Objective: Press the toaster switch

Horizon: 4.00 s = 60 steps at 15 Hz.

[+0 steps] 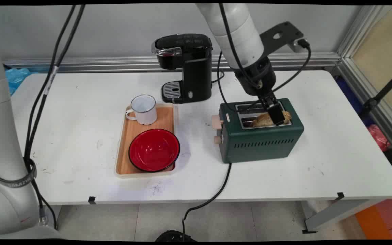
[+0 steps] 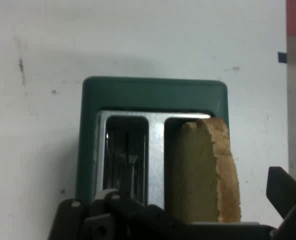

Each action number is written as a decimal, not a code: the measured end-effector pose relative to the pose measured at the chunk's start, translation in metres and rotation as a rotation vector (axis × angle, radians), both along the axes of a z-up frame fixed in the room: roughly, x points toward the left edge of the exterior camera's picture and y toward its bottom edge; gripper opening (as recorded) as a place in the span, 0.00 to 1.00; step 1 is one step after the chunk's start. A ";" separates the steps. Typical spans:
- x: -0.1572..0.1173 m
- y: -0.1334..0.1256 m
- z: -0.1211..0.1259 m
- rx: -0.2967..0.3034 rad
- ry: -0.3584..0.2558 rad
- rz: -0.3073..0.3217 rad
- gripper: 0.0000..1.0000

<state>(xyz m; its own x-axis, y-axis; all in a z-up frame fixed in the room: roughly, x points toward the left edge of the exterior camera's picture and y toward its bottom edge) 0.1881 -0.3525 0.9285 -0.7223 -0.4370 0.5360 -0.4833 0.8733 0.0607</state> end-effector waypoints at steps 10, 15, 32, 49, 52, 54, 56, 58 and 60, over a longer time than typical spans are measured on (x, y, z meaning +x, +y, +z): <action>0.066 0.029 0.044 -0.049 0.037 -0.008 1.00; 0.116 0.052 0.060 -0.070 -0.006 0.013 1.00; 0.142 0.072 0.020 -0.066 -0.139 -0.009 1.00; 0.112 0.051 -0.047 -0.047 -0.143 -0.059 0.00; 0.110 0.048 -0.057 -0.039 -0.152 -0.063 0.00; 0.110 0.047 -0.063 -0.033 -0.158 -0.065 0.00; 0.109 0.046 -0.068 -0.028 -0.162 -0.066 0.00; 0.109 0.045 -0.073 -0.024 -0.167 -0.067 0.00; 0.109 0.044 -0.076 -0.020 -0.172 -0.068 0.00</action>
<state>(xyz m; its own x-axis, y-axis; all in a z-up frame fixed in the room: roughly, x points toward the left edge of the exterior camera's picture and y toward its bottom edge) 0.2975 -0.3080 0.8523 -0.8318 -0.3740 0.4102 -0.4245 0.9047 -0.0358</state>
